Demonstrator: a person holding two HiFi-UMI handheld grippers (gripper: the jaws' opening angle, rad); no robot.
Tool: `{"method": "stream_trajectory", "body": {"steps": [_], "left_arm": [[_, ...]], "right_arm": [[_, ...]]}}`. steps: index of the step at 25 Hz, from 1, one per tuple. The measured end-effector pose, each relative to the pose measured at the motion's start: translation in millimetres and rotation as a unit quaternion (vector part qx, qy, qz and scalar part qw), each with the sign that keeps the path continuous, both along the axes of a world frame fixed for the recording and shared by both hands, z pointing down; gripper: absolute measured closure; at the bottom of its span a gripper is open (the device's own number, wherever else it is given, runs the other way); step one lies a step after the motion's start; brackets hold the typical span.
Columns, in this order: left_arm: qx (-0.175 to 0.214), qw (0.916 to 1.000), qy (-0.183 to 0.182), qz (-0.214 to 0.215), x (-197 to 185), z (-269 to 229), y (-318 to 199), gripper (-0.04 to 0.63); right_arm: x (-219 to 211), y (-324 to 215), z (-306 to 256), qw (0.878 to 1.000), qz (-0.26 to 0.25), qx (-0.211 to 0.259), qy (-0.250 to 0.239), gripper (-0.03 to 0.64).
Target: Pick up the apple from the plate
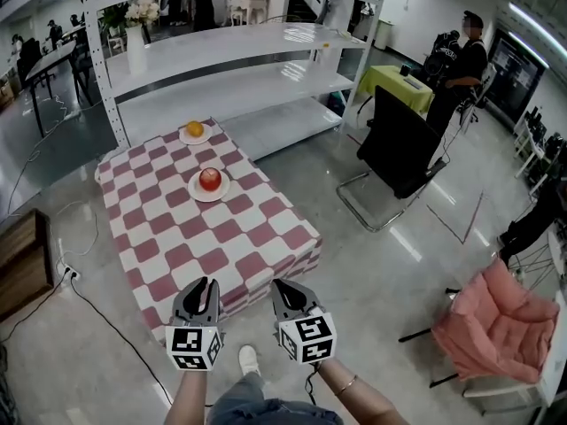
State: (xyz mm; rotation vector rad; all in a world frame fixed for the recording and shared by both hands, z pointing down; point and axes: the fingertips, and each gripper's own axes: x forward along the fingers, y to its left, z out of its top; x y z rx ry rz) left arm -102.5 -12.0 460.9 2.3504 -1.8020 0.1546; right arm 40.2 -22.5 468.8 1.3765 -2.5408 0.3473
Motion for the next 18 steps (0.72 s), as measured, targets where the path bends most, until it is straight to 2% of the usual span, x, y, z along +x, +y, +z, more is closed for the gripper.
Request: {"method": "stream_trajectory", "body": {"steps": [11, 18], "left_arm": [[-0.006, 1.0000, 0.001, 0.003, -39, 2, -63, 0.502], [-0.020, 0.9998, 0.003, -0.002, -51, 14, -93, 0.448]], "right_arm": [[-47, -65, -4, 1.000, -0.003, 0.001, 0.007, 0.607], [-61, -90, 2, 1.000, -0.004, -0.003, 0.016, 0.607]]}}
